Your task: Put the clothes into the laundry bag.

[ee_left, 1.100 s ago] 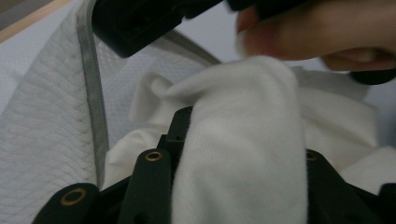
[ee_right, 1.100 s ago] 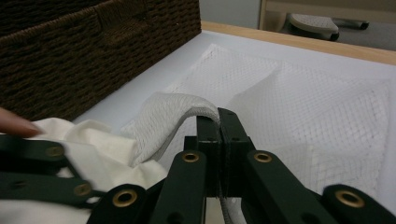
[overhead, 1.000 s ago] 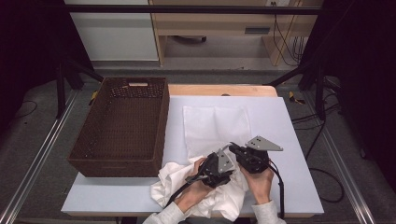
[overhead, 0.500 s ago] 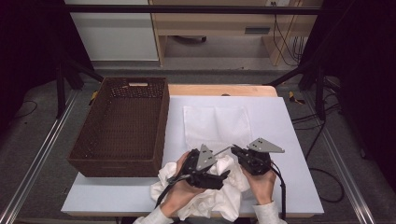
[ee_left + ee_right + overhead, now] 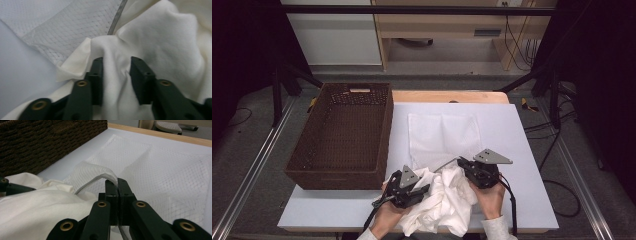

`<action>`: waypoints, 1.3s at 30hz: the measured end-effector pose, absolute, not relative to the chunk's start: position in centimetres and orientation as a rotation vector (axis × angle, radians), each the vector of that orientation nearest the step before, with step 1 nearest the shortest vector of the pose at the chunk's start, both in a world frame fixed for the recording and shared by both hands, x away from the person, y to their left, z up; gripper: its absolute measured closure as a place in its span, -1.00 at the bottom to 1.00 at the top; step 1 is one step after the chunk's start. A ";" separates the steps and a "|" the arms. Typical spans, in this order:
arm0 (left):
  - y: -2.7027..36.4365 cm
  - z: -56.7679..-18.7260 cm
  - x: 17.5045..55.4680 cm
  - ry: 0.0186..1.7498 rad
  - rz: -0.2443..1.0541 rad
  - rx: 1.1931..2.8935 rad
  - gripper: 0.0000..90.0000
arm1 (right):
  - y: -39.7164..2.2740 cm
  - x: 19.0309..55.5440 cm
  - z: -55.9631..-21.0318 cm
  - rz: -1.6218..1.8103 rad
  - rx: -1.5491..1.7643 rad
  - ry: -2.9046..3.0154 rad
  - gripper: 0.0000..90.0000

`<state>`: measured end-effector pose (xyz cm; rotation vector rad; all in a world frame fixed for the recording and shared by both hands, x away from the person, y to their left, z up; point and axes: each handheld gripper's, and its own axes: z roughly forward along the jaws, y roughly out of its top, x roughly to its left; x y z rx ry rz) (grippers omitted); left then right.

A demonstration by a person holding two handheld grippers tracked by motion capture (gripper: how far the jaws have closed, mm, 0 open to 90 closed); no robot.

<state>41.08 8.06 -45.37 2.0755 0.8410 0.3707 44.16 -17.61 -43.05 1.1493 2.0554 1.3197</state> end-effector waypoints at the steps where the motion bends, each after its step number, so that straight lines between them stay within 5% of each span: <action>1: 8.1 -45.2 40.9 0.830 0.379 2.063 0.76 | -17.6 44.1 -43.0 1.321 1.147 2.055 0.98; 11: 4.1 -41.1 39.3 0.654 0.333 1.921 0.86 | -17.3 44.1 -43.0 1.337 1.166 2.033 0.98; 17: -0.3 -43.1 40.9 0.673 0.450 2.061 0.75 | -18.2 44.1 -43.0 1.335 1.191 2.002 0.97; 25: -1.2 -46.4 44.4 0.762 0.457 2.124 0.58 | -17.9 43.8 -42.6 1.340 1.167 2.013 0.97; 32: 1.5 -43.3 42.2 0.730 0.441 2.059 -0.34 | -18.5 43.7 -42.7 1.349 1.170 1.999 0.97; 36: 4.6 -42.0 40.3 0.711 0.564 2.071 -0.48 | -18.6 43.7 -42.8 1.345 1.175 1.999 0.97; 39: 6.8 -43.0 40.2 0.766 0.542 2.093 -0.53 | -18.5 43.7 -42.8 1.339 1.167 2.001 0.97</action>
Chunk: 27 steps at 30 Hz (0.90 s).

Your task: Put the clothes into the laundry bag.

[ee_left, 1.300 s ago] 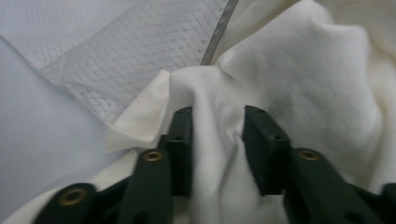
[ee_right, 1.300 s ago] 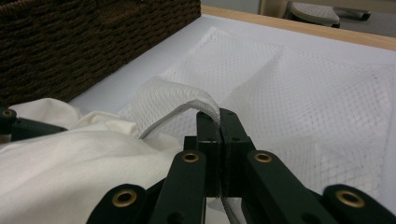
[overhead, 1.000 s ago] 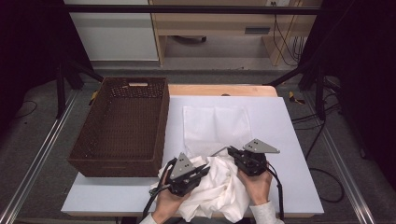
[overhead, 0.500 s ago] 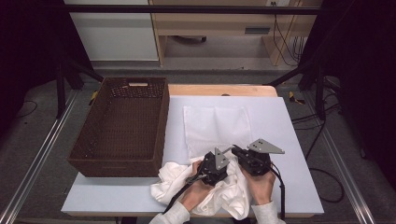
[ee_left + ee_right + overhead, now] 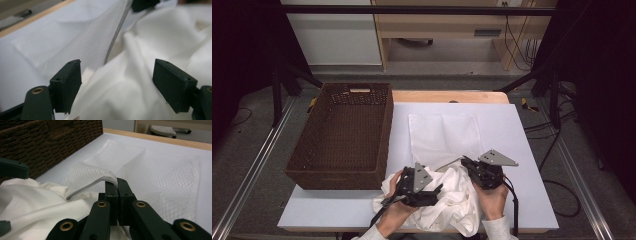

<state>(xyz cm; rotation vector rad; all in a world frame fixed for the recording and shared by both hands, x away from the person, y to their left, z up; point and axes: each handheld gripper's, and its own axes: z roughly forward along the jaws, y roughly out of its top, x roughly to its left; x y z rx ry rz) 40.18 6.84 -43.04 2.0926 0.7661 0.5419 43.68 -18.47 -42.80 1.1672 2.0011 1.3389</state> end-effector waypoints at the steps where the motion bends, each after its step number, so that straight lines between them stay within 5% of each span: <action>1: 7.5 -43.8 40.3 0.793 0.512 2.099 -0.52 | -18.4 43.7 -42.8 1.340 1.169 1.999 0.97; 5: 8.3 -46.6 41.0 0.875 0.391 2.100 -0.51 | -18.2 43.8 -43.0 1.331 1.170 2.012 0.97; 9: 8.4 -47.3 41.5 0.863 0.266 2.073 0.11 | -17.9 43.8 -43.1 1.323 1.166 2.021 0.97; 13: 8.1 -46.5 40.8 0.829 0.285 2.049 0.66 | -17.8 43.8 -43.1 1.322 1.165 2.021 0.97; 20: 5.9 -43.4 39.3 0.697 0.275 1.930 0.78 | -17.7 43.9 -43.1 1.332 1.171 2.017 0.97; 27: 1.1 -42.7 39.8 0.621 0.325 1.992 0.78 | -17.8 43.9 -43.2 1.320 1.170 2.002 0.97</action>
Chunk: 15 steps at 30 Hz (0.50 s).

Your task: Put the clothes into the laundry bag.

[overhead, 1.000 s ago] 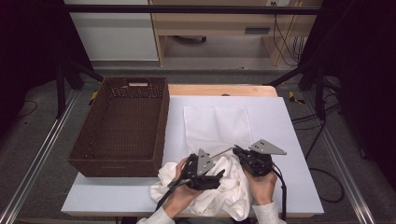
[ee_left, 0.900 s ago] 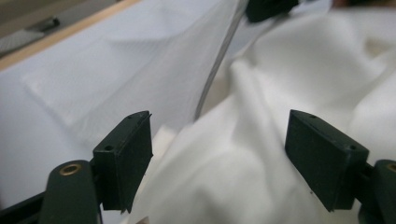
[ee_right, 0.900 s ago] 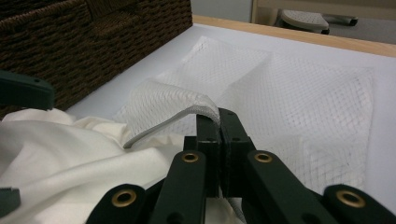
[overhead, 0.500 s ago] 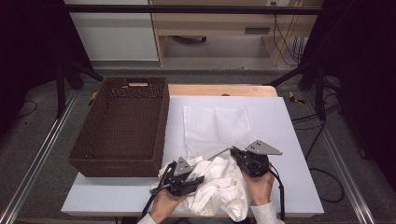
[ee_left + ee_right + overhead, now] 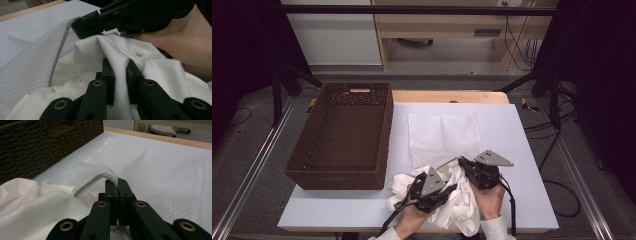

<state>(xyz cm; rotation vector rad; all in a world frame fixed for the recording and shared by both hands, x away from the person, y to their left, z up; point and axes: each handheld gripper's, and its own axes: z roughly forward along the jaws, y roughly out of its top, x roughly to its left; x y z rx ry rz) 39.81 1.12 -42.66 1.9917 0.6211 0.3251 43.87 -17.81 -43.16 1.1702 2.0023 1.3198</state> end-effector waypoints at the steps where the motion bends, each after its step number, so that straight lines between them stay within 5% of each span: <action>1: 0.7 -42.7 40.1 0.623 0.325 2.003 0.77 | -18.0 43.9 -43.2 1.321 1.178 1.998 0.97; 15: -0.2 -46.1 44.0 0.746 0.462 2.108 0.73 | -17.7 43.4 -42.7 1.357 1.097 2.021 0.98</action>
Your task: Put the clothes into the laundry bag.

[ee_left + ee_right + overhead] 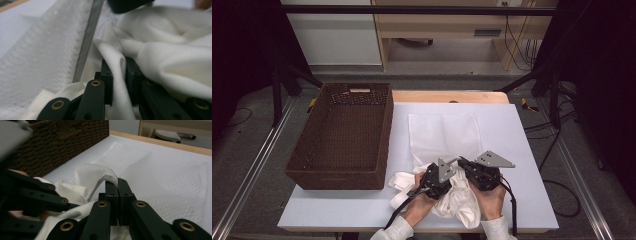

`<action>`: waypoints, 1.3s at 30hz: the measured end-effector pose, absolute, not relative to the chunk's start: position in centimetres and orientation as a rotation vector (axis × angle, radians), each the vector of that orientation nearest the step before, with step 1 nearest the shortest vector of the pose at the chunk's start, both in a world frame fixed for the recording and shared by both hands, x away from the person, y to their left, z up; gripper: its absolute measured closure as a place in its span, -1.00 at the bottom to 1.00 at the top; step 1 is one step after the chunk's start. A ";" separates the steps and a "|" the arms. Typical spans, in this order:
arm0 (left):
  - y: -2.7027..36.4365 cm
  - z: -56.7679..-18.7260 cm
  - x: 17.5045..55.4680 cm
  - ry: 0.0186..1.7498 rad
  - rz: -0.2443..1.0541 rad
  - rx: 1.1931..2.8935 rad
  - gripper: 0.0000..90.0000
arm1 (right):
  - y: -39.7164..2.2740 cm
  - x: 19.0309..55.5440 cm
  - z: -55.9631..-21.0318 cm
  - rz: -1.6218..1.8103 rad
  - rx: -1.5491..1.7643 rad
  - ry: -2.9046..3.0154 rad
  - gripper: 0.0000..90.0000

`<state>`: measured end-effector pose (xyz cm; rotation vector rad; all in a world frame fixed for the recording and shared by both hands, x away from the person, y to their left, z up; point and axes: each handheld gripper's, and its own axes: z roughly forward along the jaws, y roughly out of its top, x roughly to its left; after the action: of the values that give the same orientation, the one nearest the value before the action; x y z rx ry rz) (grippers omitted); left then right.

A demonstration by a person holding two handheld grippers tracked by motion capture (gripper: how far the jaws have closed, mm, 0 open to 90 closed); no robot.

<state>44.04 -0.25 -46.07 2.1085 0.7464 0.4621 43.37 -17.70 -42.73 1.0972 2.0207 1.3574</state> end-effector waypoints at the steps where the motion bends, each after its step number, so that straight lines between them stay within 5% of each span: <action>1: -0.1 -46.1 44.2 0.756 0.453 2.103 0.72 | -17.7 43.3 -42.7 1.361 1.092 2.021 0.98; 4: 0.0 -46.0 43.9 0.765 0.477 2.083 0.62 | -17.8 43.1 -42.7 1.360 1.089 2.024 0.98; 10: 3.6 -43.7 41.8 0.766 0.451 2.025 -0.29 | -18.4 43.1 -42.7 1.366 1.101 2.010 0.98; 17: 7.3 -45.3 40.7 0.821 0.410 2.061 -0.45 | -18.0 43.2 -42.9 1.351 1.101 2.015 0.98; 20: 7.2 -47.0 41.5 0.870 0.289 2.038 -0.43 | -18.0 43.3 -43.1 1.358 1.102 2.020 0.98; 22: 6.8 -47.8 41.7 0.844 0.233 2.029 -0.11 | -17.8 43.3 -43.2 1.353 1.104 2.024 0.98; 27: 6.3 -47.1 40.4 0.780 0.328 2.029 0.48 | -17.7 43.3 -43.2 1.353 1.101 2.025 0.98; 33: 5.2 -44.5 38.9 0.665 0.335 1.900 0.59 | -17.8 43.3 -43.1 1.368 1.106 2.020 0.98; 39: 0.9 -42.1 39.0 0.574 0.406 1.977 0.59 | -17.7 43.2 -43.1 1.391 1.095 2.033 0.98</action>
<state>39.02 0.88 -42.09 1.9771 0.5736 0.4061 43.22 -17.66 -43.15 1.0948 2.0332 1.3907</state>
